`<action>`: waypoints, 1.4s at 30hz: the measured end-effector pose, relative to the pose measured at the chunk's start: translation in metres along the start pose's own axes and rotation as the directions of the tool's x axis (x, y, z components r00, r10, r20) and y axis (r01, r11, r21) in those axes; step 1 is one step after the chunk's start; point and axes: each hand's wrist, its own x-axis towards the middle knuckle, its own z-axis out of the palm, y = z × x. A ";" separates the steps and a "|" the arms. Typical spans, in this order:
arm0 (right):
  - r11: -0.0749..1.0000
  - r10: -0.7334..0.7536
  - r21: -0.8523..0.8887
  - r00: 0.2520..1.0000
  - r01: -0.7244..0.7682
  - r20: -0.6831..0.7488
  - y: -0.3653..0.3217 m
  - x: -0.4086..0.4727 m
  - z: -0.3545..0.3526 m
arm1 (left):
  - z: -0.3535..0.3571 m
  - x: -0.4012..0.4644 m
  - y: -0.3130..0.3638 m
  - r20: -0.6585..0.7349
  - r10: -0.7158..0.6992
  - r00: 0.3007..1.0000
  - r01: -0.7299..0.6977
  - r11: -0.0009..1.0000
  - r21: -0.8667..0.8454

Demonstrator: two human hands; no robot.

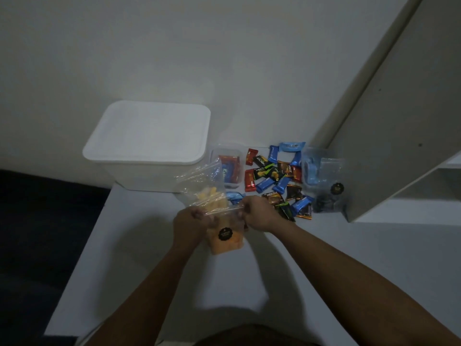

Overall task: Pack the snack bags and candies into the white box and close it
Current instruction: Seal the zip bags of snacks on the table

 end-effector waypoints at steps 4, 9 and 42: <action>0.999 0.008 0.037 0.999 -0.007 -0.036 0.004 0.008 -0.002 | 0.006 0.001 0.004 -0.135 0.200 0.970 -0.165 0.958 0.234; 0.997 0.061 0.061 0.994 -0.055 -0.092 0.018 0.011 -0.025 | 0.029 0.002 0.024 -0.138 0.570 0.810 -0.510 0.801 0.314; 0.867 0.322 -0.296 0.904 -0.401 -0.282 0.138 -0.035 -0.185 | 0.194 0.010 0.151 0.647 0.114 0.754 -0.232 0.968 0.100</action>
